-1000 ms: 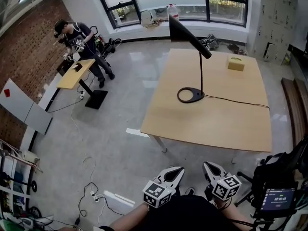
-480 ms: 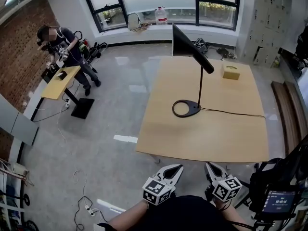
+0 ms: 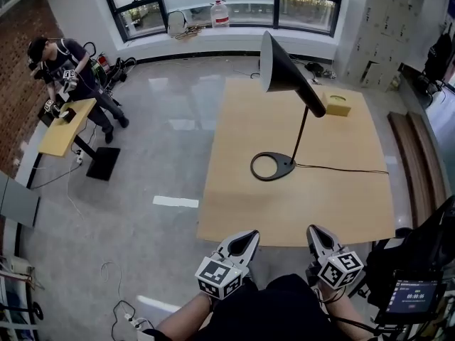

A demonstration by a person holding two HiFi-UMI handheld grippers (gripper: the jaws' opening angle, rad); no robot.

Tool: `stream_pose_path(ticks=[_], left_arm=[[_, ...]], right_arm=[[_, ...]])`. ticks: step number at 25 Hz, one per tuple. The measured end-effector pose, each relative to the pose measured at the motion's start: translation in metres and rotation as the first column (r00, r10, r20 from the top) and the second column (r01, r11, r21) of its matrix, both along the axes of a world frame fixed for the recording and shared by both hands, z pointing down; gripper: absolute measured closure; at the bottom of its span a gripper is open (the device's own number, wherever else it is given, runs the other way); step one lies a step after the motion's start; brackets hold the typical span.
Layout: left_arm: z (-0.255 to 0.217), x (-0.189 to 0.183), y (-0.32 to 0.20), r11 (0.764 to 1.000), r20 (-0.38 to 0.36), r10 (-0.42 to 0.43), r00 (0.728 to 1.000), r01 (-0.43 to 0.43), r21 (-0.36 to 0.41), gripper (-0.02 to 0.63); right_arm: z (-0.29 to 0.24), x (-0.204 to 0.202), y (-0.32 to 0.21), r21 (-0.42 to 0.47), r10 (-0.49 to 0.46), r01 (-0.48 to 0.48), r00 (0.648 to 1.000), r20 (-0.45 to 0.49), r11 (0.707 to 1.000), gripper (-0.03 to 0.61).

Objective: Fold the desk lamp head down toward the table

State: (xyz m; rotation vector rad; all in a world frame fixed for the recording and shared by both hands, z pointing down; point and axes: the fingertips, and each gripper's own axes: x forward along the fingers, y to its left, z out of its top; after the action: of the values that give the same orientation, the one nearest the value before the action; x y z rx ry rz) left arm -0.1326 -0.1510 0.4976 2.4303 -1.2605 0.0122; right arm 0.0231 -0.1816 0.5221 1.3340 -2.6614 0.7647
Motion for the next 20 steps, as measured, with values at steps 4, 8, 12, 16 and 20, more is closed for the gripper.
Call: stream_pose_path(ticks=[4,8,12,16,20], left_arm=[[-0.019,-0.003,-0.022,0.999,-0.026,-0.003,1.0,0.004,0.038,0.609],[-0.029,0.001,-0.044,0.998,-0.018,-0.009,1.0,0.01,0.058,0.609],[-0.037,0.004,-0.067,0.996,0.02,-0.055,0.998,0.053,0.074,0.609],[-0.058,0.005,-0.094,0.986,0.041,-0.114,0.993,0.108,0.125,0.609],[-0.08,0.017,-0.145,0.967,0.082,-0.186,0.979,0.167,0.195,0.609]], right_arm=[[-0.016,-0.004,-0.021,0.067,-0.004,0.007,0.999,-0.049,0.998,0.574],[-0.023,-0.008,-0.043,0.114,-0.036,0.048,0.994,-0.099,0.992,0.574],[-0.022,-0.004,-0.079,0.118,-0.067,0.076,0.995,-0.076,0.99,0.574],[-0.033,0.002,-0.116,0.154,-0.097,0.104,0.994,-0.054,0.983,0.574],[-0.041,0.022,-0.173,0.193,-0.124,0.127,0.992,-0.028,0.973,0.574]])
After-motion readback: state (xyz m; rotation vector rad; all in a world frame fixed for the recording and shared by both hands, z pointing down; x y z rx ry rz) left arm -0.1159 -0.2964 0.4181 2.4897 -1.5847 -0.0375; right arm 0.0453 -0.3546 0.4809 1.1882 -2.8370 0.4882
